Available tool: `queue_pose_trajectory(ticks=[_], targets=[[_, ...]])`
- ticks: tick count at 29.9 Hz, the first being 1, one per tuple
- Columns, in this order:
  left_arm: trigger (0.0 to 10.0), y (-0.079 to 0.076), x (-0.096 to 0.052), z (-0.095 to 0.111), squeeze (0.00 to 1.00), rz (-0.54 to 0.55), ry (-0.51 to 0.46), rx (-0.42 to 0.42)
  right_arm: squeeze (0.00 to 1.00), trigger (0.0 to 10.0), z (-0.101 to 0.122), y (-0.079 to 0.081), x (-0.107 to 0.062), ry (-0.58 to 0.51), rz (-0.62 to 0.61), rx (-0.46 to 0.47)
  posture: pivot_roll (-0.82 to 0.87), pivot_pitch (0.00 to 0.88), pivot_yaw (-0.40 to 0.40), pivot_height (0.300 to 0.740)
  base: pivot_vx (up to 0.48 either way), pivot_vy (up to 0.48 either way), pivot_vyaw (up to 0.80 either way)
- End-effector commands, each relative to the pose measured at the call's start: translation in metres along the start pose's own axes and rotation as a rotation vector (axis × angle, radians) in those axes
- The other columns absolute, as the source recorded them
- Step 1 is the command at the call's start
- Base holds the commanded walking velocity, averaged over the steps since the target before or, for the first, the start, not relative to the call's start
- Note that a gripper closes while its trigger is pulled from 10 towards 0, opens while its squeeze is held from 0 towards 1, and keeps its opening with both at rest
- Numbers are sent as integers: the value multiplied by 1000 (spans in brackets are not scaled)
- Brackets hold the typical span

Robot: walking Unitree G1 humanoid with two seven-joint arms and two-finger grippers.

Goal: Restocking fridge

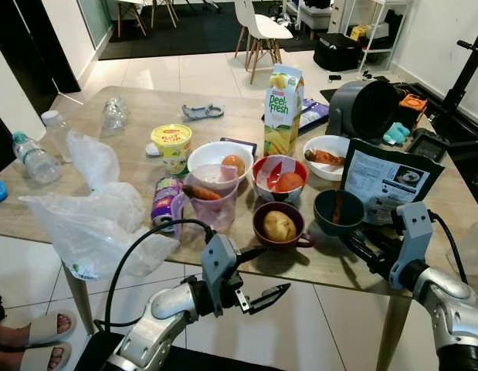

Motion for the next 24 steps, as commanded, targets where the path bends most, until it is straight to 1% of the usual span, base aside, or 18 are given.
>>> queue_pose_trajectory(ticks=[1,6,7,9,10,11,13,14,23,24], targets=[[10000,-1,0,2,0,-10,-5,15,0,10000,-3,0,1,-9,-2,12,66,59,0,740,0,0,0],[10000,-2,0,2,0,-12,-5,15,0,10000,-3,1,2,-13,2,17,67,61,1,740,0,0,0],[10000,-2,0,2,0,-12,-5,14,0,9765,-3,1,2,-14,4,18,67,61,0,740,0,0,0],[10000,-2,0,2,0,-13,-5,14,0,9765,-3,2,2,-15,6,21,67,61,0,740,0,0,0],[10000,-2,0,2,0,-14,-5,13,0,8941,-3,2,3,-20,10,24,67,61,0,740,0,0,0],[10000,-2,0,2,0,-15,-4,13,0,9137,-2,2,3,-23,12,26,67,61,0,740,0,0,0],[10000,-2,0,2,0,-15,-4,13,0,9137,-2,3,3,-26,13,28,67,61,0,740,0,0,0],[10000,-2,0,2,0,-16,-4,12,0,10000,-2,3,3,-28,14,28,67,61,0,740,0,0,0],[10000,-3,0,2,0,-19,-5,13,0,10000,-1,5,3,-34,29,33,67,61,1,740,0,0,0],[10000,-3,0,2,0,-18,-6,12,0,4667,-1,5,3,-35,29,35,67,61,1,740,0,0,0]])
Point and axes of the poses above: a point about 5 cm out from each wrist's last joint towards the gripper, its own x axis pointing out of the wrist towards the gripper, its own z axis along the axis of the wrist's last joint, y = z × x, the point moved 5 cm from there along x, pointing out of the wrist towards the gripper, and after that the axes turned 15 degrees about x, right-handed, at the moved point
